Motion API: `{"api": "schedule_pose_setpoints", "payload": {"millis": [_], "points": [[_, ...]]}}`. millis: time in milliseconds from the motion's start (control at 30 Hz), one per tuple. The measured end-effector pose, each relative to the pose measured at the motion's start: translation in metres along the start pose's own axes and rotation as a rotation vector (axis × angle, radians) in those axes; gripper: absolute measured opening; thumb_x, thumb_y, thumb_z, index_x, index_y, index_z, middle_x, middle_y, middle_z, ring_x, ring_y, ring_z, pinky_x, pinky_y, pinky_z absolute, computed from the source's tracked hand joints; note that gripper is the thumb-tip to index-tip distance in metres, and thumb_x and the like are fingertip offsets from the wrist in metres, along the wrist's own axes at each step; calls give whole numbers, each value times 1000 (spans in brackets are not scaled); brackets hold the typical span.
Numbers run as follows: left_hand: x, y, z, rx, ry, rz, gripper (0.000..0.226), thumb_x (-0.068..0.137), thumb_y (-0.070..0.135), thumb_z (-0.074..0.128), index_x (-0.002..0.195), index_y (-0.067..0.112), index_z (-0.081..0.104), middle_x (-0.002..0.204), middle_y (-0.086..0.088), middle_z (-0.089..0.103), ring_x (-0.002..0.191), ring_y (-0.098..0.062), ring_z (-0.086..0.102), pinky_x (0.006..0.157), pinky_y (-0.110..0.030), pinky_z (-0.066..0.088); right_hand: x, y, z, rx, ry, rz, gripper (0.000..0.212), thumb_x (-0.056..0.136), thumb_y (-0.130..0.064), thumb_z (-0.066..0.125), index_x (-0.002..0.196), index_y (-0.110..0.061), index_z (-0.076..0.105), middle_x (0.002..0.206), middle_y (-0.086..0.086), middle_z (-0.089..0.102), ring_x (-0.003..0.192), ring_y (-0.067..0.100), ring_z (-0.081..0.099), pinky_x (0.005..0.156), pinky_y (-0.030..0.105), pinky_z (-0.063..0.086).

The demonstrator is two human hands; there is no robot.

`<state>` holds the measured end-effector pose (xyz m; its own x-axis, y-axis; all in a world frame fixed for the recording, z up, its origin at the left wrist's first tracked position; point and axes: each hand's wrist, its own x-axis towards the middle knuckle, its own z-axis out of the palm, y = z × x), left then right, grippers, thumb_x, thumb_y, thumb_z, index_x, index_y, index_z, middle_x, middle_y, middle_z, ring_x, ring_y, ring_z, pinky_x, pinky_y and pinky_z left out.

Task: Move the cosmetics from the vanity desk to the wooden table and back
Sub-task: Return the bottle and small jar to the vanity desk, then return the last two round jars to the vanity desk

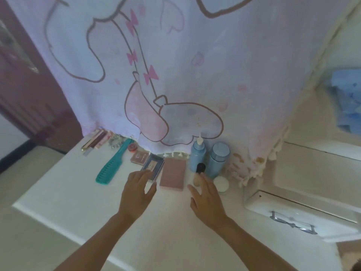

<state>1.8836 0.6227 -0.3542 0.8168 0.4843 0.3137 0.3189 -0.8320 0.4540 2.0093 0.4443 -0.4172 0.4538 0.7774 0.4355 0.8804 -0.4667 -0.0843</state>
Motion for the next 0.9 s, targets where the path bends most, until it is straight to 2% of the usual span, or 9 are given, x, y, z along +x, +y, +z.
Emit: {"api": "schedule_pose_setpoints", "payload": {"millis": [67, 167, 267, 333, 467, 567, 667, 800, 900], "points": [[-12, -17, -18, 67, 34, -78, 32, 76, 25, 56, 97, 3, 67, 96, -13, 69, 88, -35, 63, 77, -43, 50, 10, -13, -1, 26, 6, -47, 61, 52, -12, 80, 106, -11, 53, 112, 27, 60, 112, 36, 40, 84, 46, 50], [-34, -39, -50, 112, 42, -191, 33, 71, 22, 59, 98, 4, 67, 98, -13, 69, 92, -40, 62, 73, -48, 53, 29, -44, -4, 70, -7, -120, 53, 50, -15, 82, 99, -13, 65, 111, 23, 62, 110, 34, 44, 81, 41, 52], [-63, -62, -88, 180, 93, -248, 35, 72, 26, 59, 98, 5, 68, 98, -14, 69, 90, -39, 63, 70, -47, 54, 54, -88, -12, 75, -25, -219, 57, 47, -28, 87, 100, -21, 65, 111, 16, 64, 105, 31, 60, 76, 35, 54], [-88, -81, -123, 191, 152, -306, 42, 78, 35, 50, 101, 5, 67, 102, -14, 68, 93, -38, 62, 74, -49, 52, 73, -129, -17, 84, -8, -311, 60, 47, -30, 87, 101, -22, 62, 112, 15, 64, 106, 31, 60, 78, 38, 54], [-165, -120, -214, 232, 317, -449, 56, 80, 43, 37, 108, 2, 64, 108, -16, 65, 100, -41, 57, 83, -51, 48, 100, -244, -39, 177, 72, -499, 55, 51, -29, 84, 102, -21, 65, 116, 17, 62, 114, 29, 41, 83, 42, 51], [-235, -136, -290, 289, 490, -578, 45, 85, 33, 51, 117, 2, 58, 118, -16, 60, 114, -39, 48, 93, -49, 39, 106, -343, -63, 301, 157, -659, 54, 50, -22, 84, 101, -16, 65, 115, 22, 61, 113, 31, 39, 83, 46, 50], [-311, -145, -360, 374, 620, -661, 40, 88, 20, 57, 126, 7, 51, 130, -9, 52, 126, -28, 37, 103, -42, 30, 101, -446, -94, 432, 205, -783, 63, 49, -16, 86, 106, -12, 59, 113, 26, 60, 112, 37, 45, 80, 49, 50], [-402, -143, -433, 523, 698, -729, 41, 90, 24, 54, 129, 11, 49, 135, -5, 48, 129, -24, 33, 106, -41, 27, 86, -565, -141, 508, 172, -836, 60, 45, -22, 91, 99, -8, 69, 106, 26, 62, 102, 40, 59, 73, 48, 52], [-451, -144, -469, 612, 678, -799, 42, 92, 31, 49, 131, 16, 46, 139, -1, 44, 131, -22, 28, 106, -40, 27, 75, -632, -162, 586, 127, -867, 57, 55, -21, 87, 107, -7, 66, 113, 27, 59, 103, 43, 59, 80, 51, 49]]}}
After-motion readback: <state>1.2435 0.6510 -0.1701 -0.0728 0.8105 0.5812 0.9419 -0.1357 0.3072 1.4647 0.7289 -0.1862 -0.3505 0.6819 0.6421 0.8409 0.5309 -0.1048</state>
